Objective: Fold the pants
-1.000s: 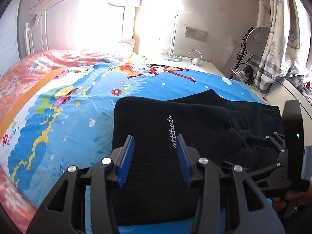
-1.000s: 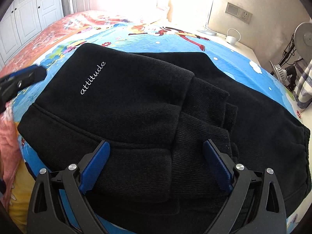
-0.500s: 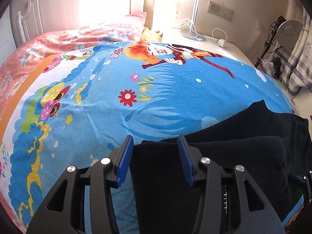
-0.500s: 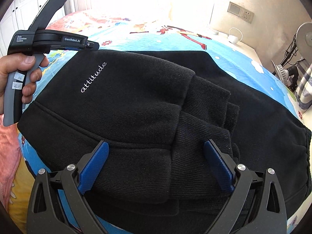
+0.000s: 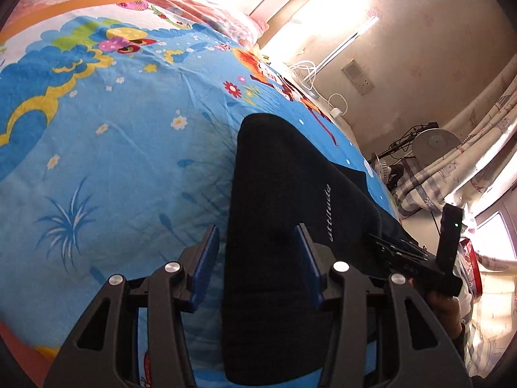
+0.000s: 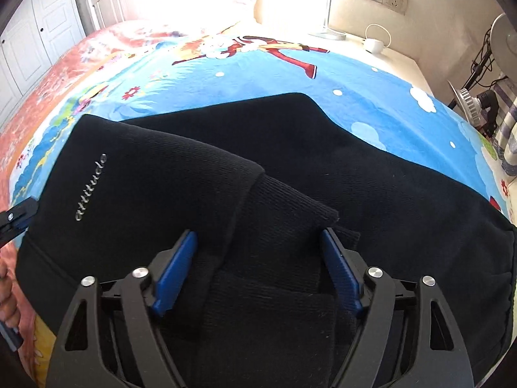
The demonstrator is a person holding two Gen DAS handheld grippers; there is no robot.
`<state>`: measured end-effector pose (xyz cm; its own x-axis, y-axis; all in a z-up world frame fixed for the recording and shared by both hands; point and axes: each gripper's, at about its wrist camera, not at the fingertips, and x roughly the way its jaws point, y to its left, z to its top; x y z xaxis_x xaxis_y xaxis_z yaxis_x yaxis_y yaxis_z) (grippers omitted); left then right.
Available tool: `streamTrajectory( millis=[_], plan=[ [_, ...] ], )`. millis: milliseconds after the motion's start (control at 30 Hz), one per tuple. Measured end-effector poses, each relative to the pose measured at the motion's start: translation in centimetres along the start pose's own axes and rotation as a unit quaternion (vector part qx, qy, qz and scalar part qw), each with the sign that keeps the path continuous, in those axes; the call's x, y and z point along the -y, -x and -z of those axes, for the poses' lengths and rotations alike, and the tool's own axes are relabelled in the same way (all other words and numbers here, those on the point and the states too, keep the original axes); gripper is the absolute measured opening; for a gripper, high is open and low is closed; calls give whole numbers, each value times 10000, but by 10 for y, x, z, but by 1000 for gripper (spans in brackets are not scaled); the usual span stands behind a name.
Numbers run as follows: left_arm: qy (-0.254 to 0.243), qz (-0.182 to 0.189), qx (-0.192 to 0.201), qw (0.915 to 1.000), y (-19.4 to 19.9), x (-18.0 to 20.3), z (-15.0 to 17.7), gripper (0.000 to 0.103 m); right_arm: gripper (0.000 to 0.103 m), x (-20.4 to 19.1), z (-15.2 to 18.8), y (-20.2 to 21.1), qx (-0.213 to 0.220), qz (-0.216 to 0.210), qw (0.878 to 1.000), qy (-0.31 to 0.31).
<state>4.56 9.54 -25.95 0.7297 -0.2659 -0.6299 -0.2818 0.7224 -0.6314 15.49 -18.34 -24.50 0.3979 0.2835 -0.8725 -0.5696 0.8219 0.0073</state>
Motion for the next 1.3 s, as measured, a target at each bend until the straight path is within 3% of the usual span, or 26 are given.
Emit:
streamTrajectory(
  millis=[133,233,333,400,567,767,833,1100,1300],
  plan=[
    [-67,91,-88,9999,4,-1,31,48,82,1,7,-3,135,42,9999,2],
    [151,329,-127,9993,8,-8,38,51,88,1,11,-3,208,112,9997,-37],
    [35,422,-111,9990,10,-8,43,53,88,4,4,0,88,206,9996,-157],
    [-21,436,-103,9990,10,-8,41,53,87,-4,-3,19,231,314,9990,-231],
    [-62,405,-56,9991,9,-7,42,53,86,-83,-36,48,457,-551,9962,495],
    [-18,281,87,9996,10,-3,47,50,82,-174,-58,-2,-66,-1201,9890,860],
    [-32,251,150,9996,10,-2,50,50,79,-188,-61,-23,-204,-1081,9900,885],
    [-17,207,146,9997,16,2,58,52,93,-216,-43,-40,72,-286,9882,1502],
    [1,135,235,9996,23,5,71,52,95,-215,-44,-42,111,-296,9884,1487]
  ],
)
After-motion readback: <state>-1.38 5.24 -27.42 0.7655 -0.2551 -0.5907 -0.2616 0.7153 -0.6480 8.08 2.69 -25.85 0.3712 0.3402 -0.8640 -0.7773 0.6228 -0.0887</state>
